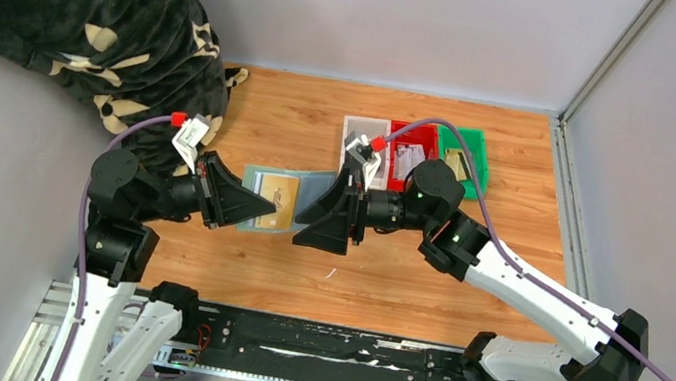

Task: Take the credit cards out of the card holder
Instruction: Remove the credit card from the card holder.

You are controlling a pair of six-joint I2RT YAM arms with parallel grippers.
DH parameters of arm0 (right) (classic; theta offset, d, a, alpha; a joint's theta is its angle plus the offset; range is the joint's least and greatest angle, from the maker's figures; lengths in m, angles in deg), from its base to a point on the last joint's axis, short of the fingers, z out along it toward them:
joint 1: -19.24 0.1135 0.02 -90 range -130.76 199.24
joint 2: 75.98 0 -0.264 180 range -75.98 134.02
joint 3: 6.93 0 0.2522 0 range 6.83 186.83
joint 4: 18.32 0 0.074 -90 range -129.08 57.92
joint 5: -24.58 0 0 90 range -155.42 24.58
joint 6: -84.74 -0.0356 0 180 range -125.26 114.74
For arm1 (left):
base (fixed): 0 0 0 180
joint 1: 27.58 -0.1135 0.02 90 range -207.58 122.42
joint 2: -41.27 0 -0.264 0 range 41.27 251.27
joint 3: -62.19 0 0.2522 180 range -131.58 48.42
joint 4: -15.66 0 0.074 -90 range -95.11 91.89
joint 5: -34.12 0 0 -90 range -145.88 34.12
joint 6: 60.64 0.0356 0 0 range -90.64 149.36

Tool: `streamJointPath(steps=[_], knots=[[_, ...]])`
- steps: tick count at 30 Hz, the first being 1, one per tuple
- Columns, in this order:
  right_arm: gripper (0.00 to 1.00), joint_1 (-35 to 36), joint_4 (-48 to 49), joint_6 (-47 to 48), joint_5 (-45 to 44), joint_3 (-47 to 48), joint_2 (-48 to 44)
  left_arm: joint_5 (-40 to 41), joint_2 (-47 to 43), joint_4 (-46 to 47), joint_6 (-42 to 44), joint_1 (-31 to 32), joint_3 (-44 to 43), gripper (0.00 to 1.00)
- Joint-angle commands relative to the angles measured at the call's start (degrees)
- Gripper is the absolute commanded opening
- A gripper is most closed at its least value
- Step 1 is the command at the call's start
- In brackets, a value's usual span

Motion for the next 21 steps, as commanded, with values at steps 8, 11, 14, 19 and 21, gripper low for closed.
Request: streamJointPath(steps=[8,11,14,19,21], knots=[[0.61,-1.36,7.58,-5.77,0.51,-2.13,1.22,-3.78,-1.89,5.61,-4.52,0.34,-0.64,0.00],[0.59,-1.65,8.36,-6.22,1.52,-0.61,2.02,-4.26,-2.48,5.54,-4.28,0.36,-0.25,0.00],[0.54,-1.65,9.98,-7.53,3.28,1.61,4.18,-4.22,-2.90,4.66,-3.27,0.36,0.54,0.00],[0.47,-1.65,14.07,-10.61,5.61,2.54,6.08,-3.93,-3.17,2.31,-0.72,0.36,0.99,0.00],[0.45,-1.65,14.86,-10.93,6.00,2.73,6.32,-3.58,-3.18,0.67,0.88,0.35,0.86,0.00]])
